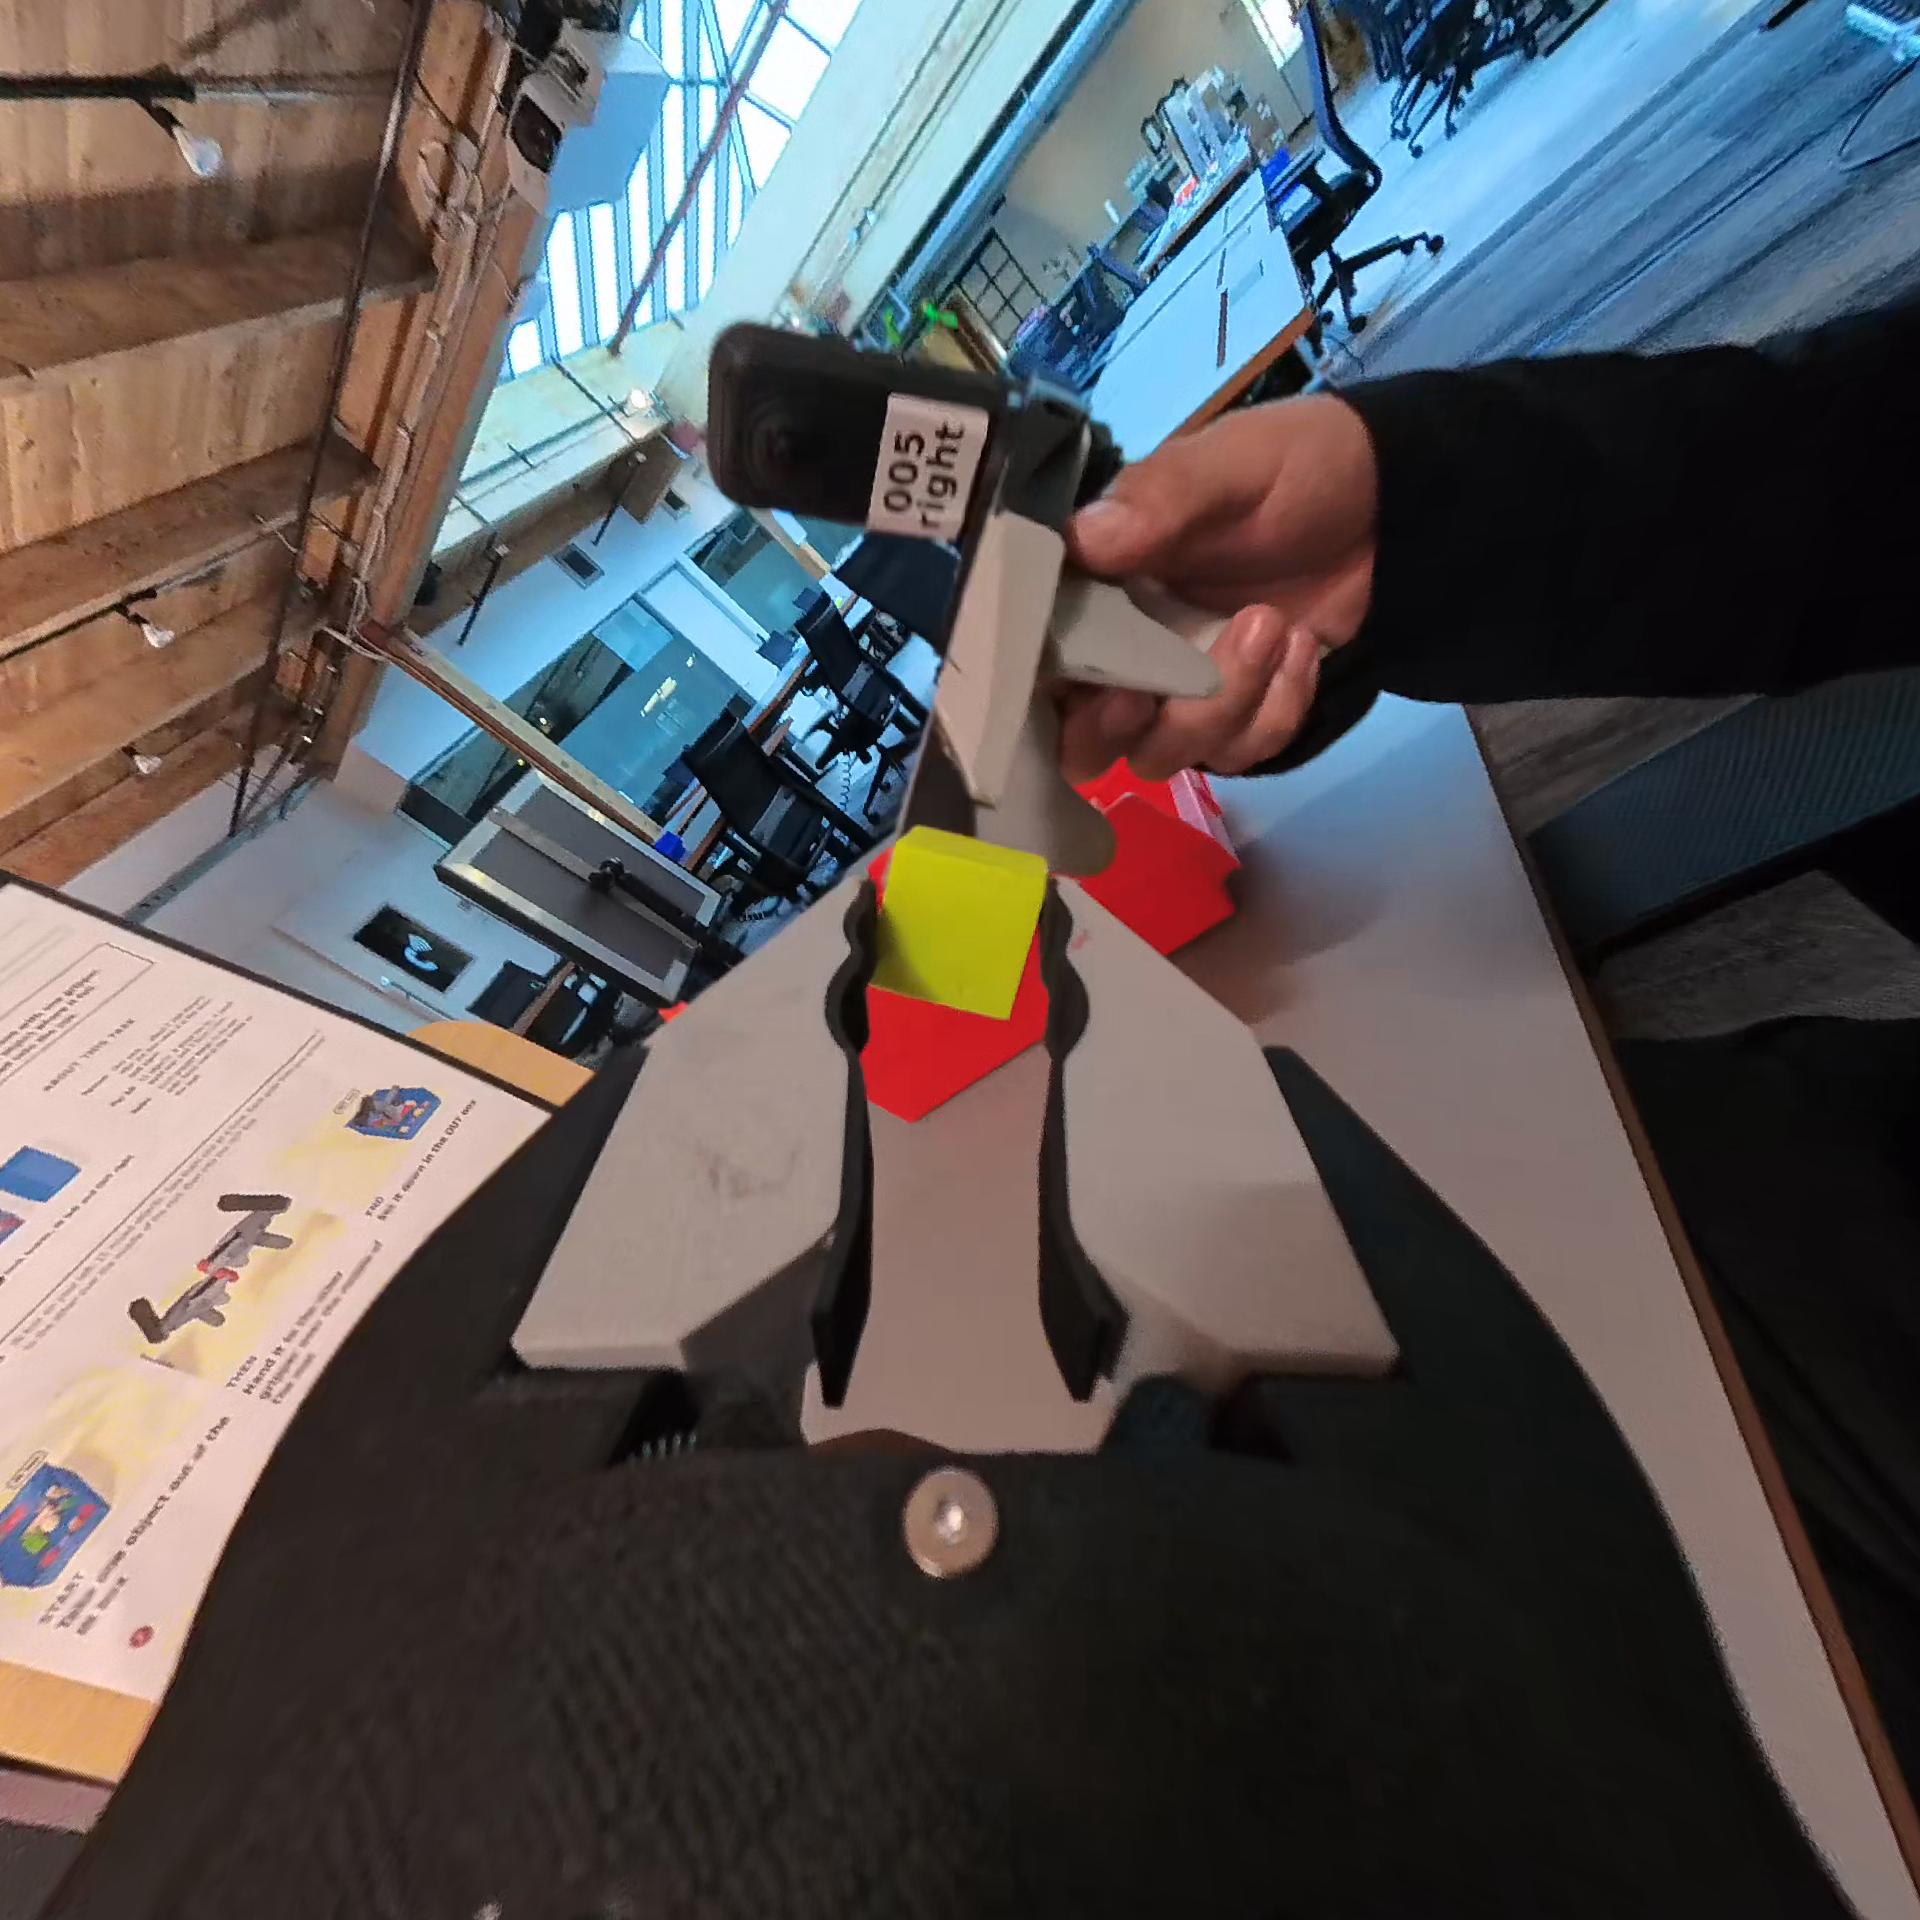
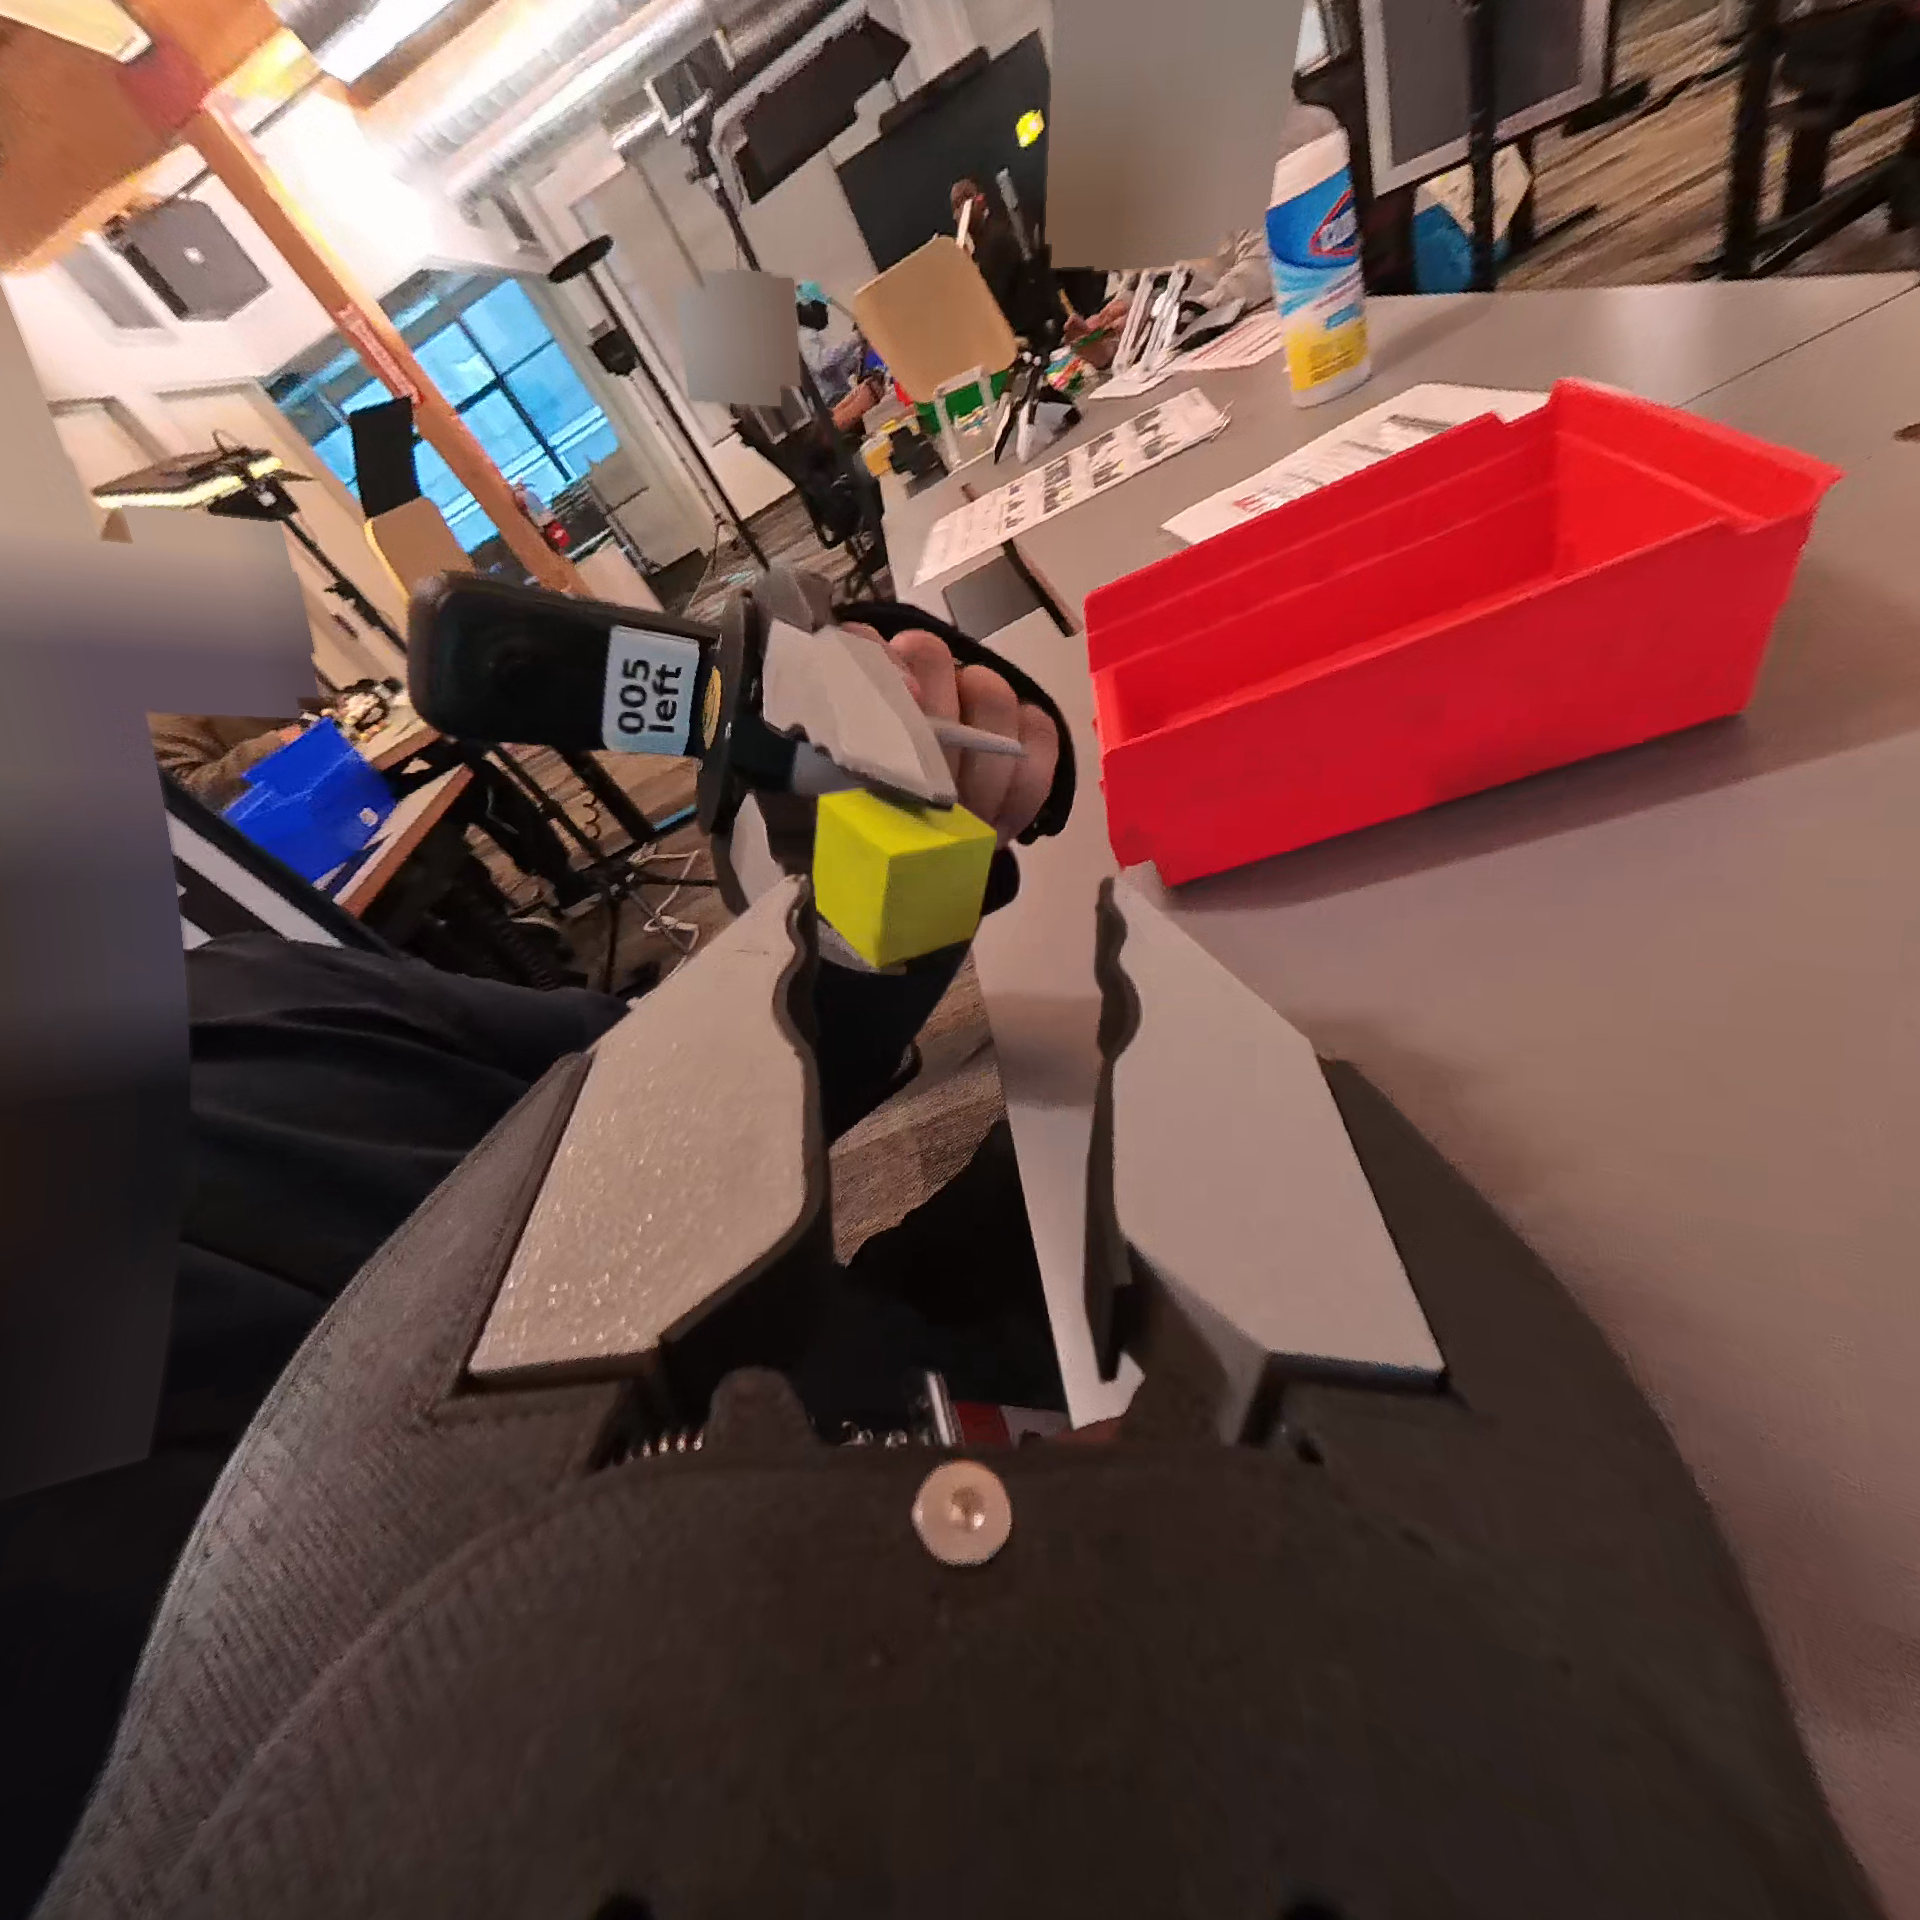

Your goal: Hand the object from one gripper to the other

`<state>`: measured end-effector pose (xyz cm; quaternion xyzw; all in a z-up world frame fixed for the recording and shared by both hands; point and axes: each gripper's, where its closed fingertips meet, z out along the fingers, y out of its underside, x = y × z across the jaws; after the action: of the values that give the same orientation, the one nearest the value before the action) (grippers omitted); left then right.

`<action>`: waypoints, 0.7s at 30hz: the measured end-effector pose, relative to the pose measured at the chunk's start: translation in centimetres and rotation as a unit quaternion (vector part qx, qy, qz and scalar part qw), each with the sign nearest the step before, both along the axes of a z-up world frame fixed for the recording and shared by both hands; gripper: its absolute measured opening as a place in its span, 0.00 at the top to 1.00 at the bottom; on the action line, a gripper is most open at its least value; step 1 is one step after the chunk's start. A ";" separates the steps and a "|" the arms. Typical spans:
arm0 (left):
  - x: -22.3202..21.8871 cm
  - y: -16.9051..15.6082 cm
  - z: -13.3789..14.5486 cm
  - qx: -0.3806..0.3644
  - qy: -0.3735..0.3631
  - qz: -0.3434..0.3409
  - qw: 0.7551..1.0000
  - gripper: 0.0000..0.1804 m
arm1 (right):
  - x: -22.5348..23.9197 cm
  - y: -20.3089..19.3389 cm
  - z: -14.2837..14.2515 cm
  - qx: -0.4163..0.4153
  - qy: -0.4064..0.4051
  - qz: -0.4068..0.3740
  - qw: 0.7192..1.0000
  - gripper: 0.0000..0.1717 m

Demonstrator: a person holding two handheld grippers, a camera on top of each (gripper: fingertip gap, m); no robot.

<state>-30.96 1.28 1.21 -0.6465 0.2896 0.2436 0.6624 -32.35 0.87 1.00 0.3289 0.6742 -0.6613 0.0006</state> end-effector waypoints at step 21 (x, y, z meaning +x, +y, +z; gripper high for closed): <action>-5.0 -3.3 0.4 -0.072 -0.173 0.101 0.977 0.94 | -1.1 5.8 -0.8 -0.016 0.009 -0.087 0.996 0.85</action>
<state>-35.98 -2.01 1.61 -0.7509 0.1207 0.1718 0.6262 -33.48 6.71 0.16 0.3802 0.6324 -0.6725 -0.0572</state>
